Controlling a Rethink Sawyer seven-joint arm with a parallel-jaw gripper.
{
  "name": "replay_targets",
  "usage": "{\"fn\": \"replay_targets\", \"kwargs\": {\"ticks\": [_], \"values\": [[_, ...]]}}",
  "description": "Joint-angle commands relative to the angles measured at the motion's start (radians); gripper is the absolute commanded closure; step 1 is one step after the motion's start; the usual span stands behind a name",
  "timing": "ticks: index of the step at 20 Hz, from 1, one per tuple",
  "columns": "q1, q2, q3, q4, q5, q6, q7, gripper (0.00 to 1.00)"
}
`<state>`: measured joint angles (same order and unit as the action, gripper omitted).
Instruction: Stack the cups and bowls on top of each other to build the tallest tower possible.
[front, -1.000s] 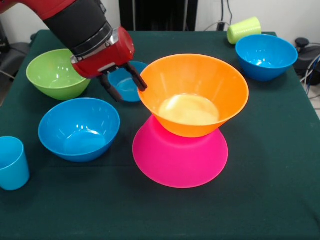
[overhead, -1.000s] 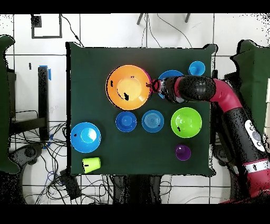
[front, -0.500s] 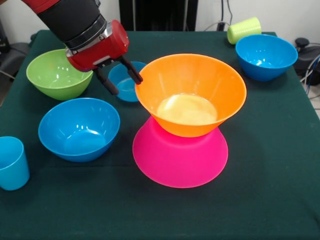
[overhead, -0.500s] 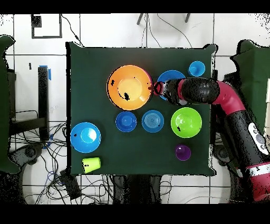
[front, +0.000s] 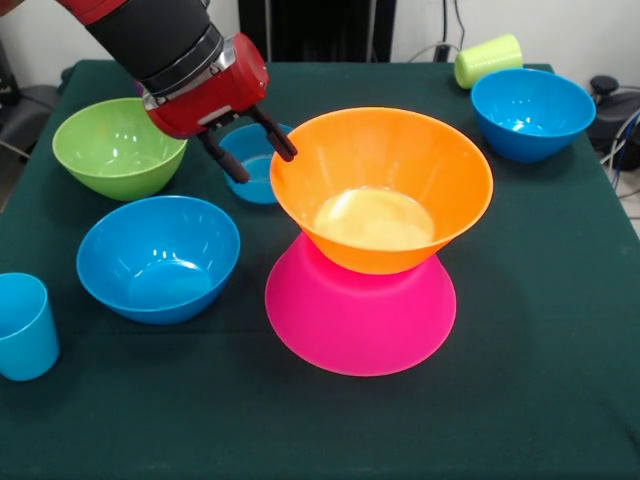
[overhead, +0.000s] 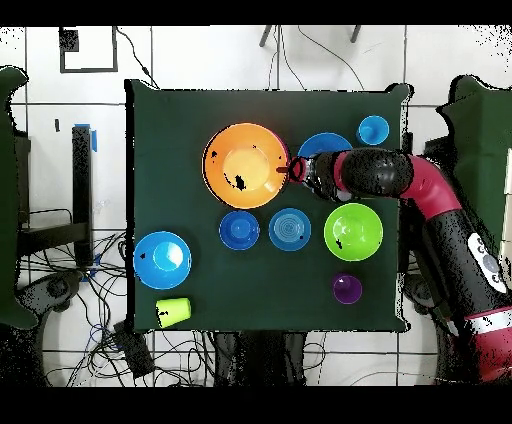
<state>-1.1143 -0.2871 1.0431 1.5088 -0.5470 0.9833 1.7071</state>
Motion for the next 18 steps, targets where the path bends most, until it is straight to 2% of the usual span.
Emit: {"fn": "replay_targets", "kwargs": {"ticks": [1, 9, 18], "values": [[0.037, 0.014, -0.063, 0.036, -0.010, 0.085, -0.222, 0.00], [0.031, -0.013, -0.054, 0.049, 0.012, 0.107, -0.202, 0.00], [-0.001, -0.107, -0.025, 0.125, 0.055, 0.115, -0.152, 0.00]]}}
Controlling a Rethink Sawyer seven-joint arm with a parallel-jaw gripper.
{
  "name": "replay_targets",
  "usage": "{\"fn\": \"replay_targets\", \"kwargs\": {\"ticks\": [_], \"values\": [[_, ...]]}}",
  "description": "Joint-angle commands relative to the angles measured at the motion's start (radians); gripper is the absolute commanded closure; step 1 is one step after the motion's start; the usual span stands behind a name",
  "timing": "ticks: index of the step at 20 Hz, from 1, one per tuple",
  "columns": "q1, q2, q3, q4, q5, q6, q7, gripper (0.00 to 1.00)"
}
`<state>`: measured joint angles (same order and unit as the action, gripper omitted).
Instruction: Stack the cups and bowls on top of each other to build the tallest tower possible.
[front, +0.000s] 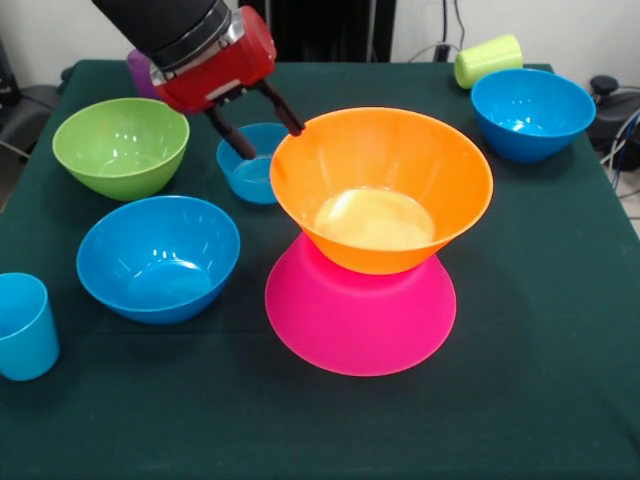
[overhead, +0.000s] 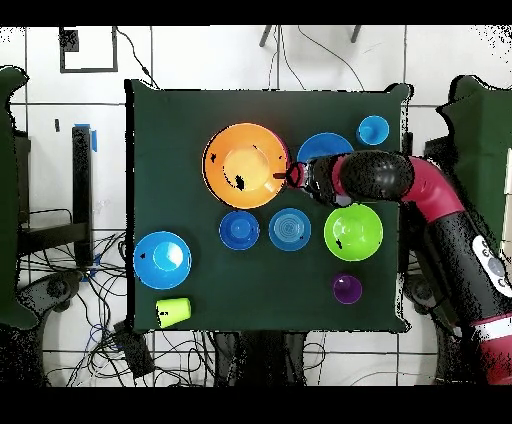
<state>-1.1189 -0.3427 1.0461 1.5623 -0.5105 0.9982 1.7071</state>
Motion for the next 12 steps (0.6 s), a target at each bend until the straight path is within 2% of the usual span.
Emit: {"fn": "replay_targets", "kwargs": {"ticks": [1, 3, 9, 12], "values": [[0.003, -0.064, -0.025, 0.075, 0.027, 0.107, -0.150, 0.00], [-0.004, -0.097, -0.018, 0.094, 0.049, 0.119, -0.136, 0.00], [-0.062, -0.247, 0.032, 0.226, 0.111, 0.091, -0.067, 0.00], [-0.099, -0.377, 0.074, 0.314, 0.159, 0.087, -0.013, 0.00]]}}
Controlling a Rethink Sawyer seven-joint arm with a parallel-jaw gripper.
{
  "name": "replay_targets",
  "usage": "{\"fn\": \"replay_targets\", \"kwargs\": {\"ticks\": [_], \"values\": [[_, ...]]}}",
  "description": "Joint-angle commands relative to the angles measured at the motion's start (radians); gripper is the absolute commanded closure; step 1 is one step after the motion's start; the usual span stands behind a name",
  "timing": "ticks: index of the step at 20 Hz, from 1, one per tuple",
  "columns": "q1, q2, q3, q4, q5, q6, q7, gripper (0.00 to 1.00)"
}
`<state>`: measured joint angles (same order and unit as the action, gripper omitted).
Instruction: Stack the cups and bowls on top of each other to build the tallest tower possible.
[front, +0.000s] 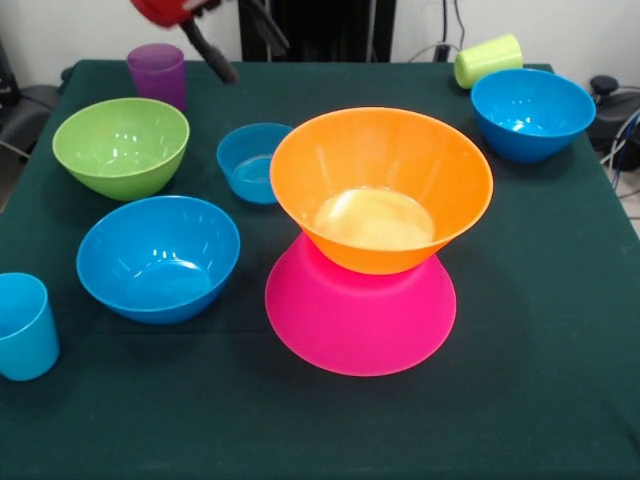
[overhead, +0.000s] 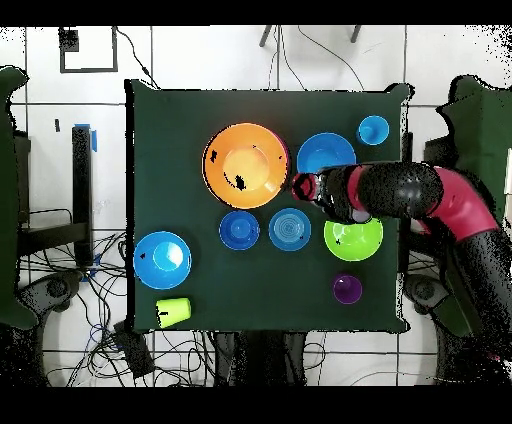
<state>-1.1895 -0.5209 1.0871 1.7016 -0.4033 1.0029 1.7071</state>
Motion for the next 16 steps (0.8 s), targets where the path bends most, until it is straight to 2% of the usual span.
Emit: {"fn": "replay_targets", "kwargs": {"ticks": [1, 5, 7, 10, 13, 16], "values": [[-0.048, -0.251, 0.055, 0.214, 0.059, 0.057, 0.000, 0.00], [-0.118, -0.434, 0.121, 0.375, 0.080, -0.043, 0.052, 0.00], [-0.152, -0.485, 0.159, 0.444, 0.074, -0.123, 0.072, 0.00], [-0.159, -0.522, 0.159, 0.484, 0.058, -0.182, 0.089, 0.00], [-0.092, -0.550, 0.063, 0.462, 0.011, -0.171, 0.118, 0.00], [0.019, -0.501, -0.090, 0.403, -0.077, -0.195, 0.201, 0.00]]}}
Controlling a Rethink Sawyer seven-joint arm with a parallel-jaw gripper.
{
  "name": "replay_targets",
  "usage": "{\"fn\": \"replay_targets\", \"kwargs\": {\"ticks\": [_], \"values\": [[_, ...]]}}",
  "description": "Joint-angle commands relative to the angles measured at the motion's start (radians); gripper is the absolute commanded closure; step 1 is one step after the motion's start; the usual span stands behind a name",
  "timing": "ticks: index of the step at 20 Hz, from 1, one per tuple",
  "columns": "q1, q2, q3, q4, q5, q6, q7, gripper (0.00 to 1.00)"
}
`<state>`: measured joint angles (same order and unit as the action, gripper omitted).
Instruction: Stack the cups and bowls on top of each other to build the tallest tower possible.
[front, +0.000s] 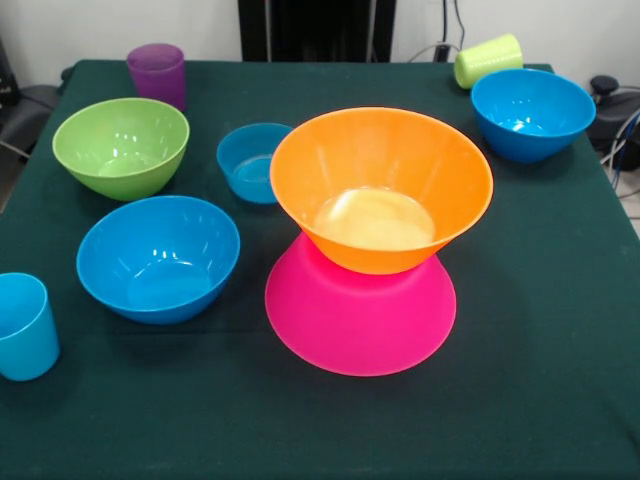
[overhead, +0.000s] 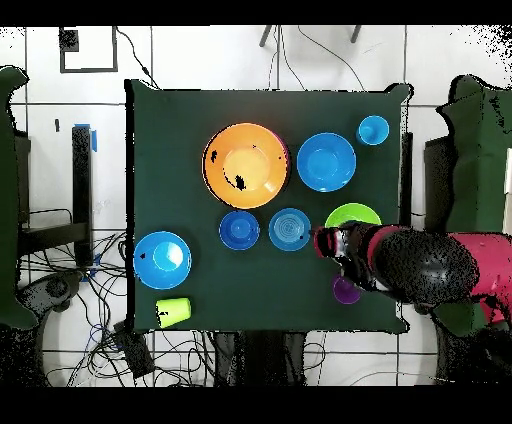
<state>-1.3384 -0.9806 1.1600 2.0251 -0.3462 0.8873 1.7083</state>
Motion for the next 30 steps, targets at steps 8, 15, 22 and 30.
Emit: {"fn": "replay_targets", "kwargs": {"ticks": [8, 15, 22, 30], "values": [[0.370, 0.119, -0.414, -0.118, -0.226, -0.132, 0.305, 0.00], [0.420, 0.192, -0.480, -0.186, -0.213, -0.120, 0.264, 0.00], [0.443, 0.224, -0.513, -0.213, -0.192, -0.114, 0.239, 0.00], [0.459, 0.178, -0.531, -0.241, -0.164, -0.044, 0.209, 0.00]]}}
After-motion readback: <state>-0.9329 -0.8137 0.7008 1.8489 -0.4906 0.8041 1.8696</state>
